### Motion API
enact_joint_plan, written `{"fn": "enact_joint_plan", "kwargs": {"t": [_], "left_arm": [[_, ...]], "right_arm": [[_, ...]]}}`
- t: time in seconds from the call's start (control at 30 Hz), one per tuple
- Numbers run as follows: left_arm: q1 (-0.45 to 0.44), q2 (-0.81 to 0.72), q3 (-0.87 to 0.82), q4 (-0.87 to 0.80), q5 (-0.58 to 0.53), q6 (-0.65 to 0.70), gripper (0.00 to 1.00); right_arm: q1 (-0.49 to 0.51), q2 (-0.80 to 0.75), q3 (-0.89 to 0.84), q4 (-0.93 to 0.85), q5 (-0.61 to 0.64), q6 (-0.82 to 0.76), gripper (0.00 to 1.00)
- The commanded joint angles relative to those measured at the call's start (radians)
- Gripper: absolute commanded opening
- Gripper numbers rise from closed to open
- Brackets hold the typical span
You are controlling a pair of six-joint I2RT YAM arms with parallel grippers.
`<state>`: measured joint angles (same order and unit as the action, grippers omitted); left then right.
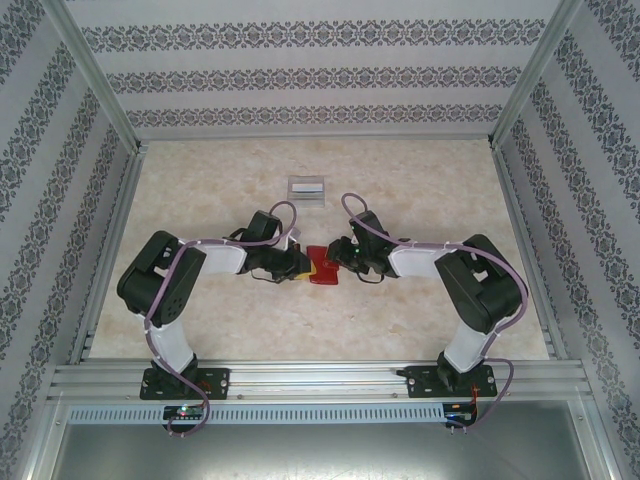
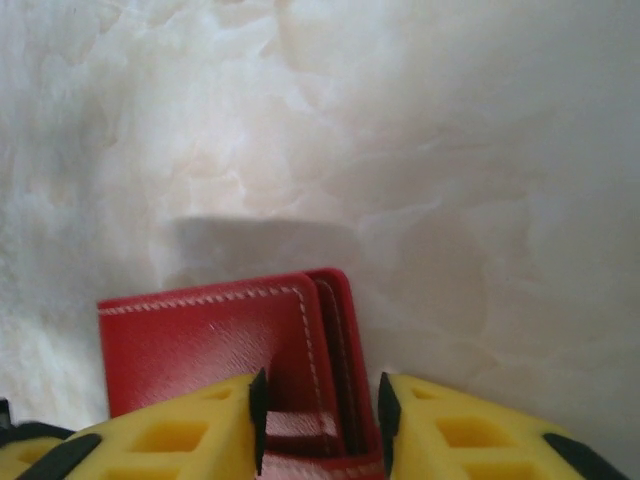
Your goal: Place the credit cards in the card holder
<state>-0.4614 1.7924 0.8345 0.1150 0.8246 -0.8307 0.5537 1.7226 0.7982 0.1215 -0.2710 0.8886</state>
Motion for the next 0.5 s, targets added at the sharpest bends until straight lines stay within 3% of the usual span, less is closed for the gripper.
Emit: {"fn": "enact_joint_plan", "kwargs": {"t": [0.0, 0.3, 0.47], "left_arm": [[-0.013, -0.064, 0.018, -0.037, -0.028, 0.026, 0.0], [-0.013, -0.067, 0.069, -0.132, -0.056, 0.035, 0.0], [-0.013, -0.064, 0.069, -0.137, -0.051, 0.021, 0.0]], "right_arm": [[0.002, -0.067, 0.014, -0.089, 0.027, -0.102, 0.42], [0.114, -0.145, 0.002, -0.096, 0.131, -0.132, 0.39], [0.149, -0.104, 0.058, -0.142, 0.173, -0.18, 0.39]]}}
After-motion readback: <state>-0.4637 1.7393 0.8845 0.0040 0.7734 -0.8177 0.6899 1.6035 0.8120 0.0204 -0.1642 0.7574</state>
